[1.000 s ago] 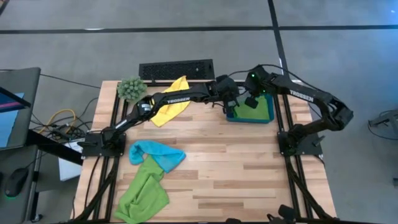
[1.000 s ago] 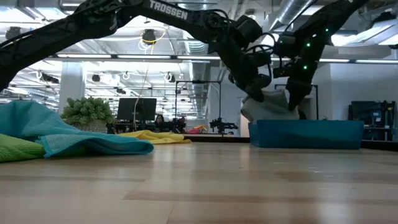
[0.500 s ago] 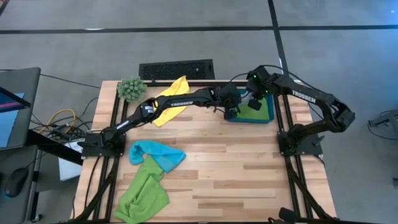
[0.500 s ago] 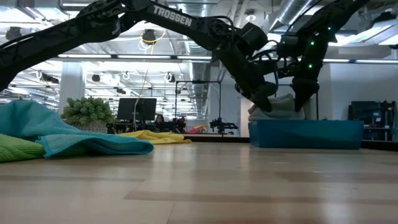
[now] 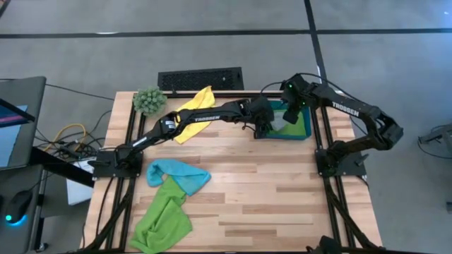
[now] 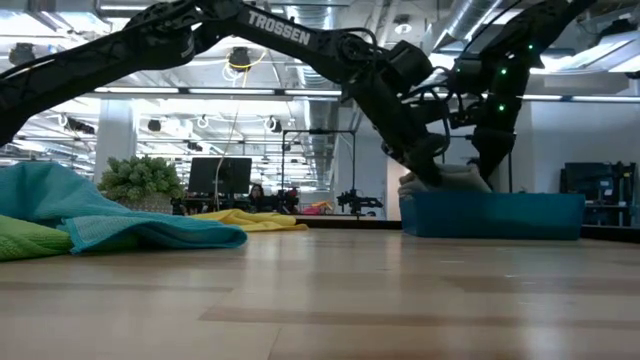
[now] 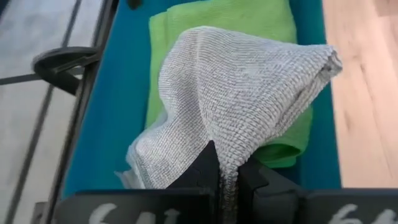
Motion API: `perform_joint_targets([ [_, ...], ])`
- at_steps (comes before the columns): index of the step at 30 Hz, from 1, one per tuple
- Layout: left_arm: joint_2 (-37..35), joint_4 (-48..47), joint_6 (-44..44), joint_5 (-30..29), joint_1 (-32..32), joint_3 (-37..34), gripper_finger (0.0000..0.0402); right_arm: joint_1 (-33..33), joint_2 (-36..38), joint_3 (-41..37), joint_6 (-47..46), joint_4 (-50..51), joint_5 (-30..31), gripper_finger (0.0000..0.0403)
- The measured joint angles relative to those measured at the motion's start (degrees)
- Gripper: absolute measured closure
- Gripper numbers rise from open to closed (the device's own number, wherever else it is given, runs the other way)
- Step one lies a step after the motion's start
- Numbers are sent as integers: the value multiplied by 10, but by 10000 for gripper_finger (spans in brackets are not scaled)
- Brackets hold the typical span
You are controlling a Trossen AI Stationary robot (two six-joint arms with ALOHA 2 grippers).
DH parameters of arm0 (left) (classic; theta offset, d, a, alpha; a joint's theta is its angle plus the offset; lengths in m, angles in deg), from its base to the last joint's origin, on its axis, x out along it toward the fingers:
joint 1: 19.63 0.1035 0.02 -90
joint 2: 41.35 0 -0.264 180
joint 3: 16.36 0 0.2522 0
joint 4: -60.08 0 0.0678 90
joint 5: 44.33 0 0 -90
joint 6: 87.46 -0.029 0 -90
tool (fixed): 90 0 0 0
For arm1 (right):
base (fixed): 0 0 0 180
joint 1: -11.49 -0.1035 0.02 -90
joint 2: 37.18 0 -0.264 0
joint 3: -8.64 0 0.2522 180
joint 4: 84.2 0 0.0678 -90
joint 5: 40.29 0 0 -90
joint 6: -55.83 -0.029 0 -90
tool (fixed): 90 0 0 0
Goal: Fold microfiber towels
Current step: Fold the dark white microfiber cloth
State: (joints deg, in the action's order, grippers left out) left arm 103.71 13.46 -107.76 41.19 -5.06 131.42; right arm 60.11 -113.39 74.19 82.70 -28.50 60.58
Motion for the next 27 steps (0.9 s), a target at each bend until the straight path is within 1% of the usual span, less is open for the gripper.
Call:
perform_joint_targets([
  [2, 1, 2, 4, 3, -1, 0, 401, -1, 0, 0, 3, 0, 17, 212],
  [4, 2, 5, 16, 3, -3, 0, 401, -1, 1, 0, 1, 2, 14, 191],
  [6, 3, 5, 33, 4, -3, 0, 401, -1, 7, 0, -16, 6, 13, 177],
  [8, 3, 5, 47, 3, -3, 0, 401, -3, 20, 0, -12, 17, 9, 170],
  [12, 3, 12, 72, 3, -2, 0, 401, -13, 58, 0, 0, 28, -19, 170],
  [14, 3, 17, 93, 3, -2, 0, 401, -16, 79, 1, 3, 44, -53, 173],
  [16, 3, 20, 117, -2, -2, 0, 401, -18, 94, 1, 7, 69, -99, 177],
  [18, 3, 32, 144, -23, -2, 0, 401, -21, 104, 1, 23, 94, -136, 181],
  [19, 3, 40, 156, -35, -1, 0, 401, -23, 108, 1, 32, 100, -145, 183],
  [22, 3, 58, 198, -70, 2, 0, 401, -34, 111, 1, 48, 112, -153, 189],
  [25, 3, 57, 251, -109, 5, 0, 401, -41, 114, 1, 50, 115, -154, 195],
  [27, 3, 58, 265, -133, 6, 0, 401, -43, 114, 1, 51, 118, -155, 199],
])
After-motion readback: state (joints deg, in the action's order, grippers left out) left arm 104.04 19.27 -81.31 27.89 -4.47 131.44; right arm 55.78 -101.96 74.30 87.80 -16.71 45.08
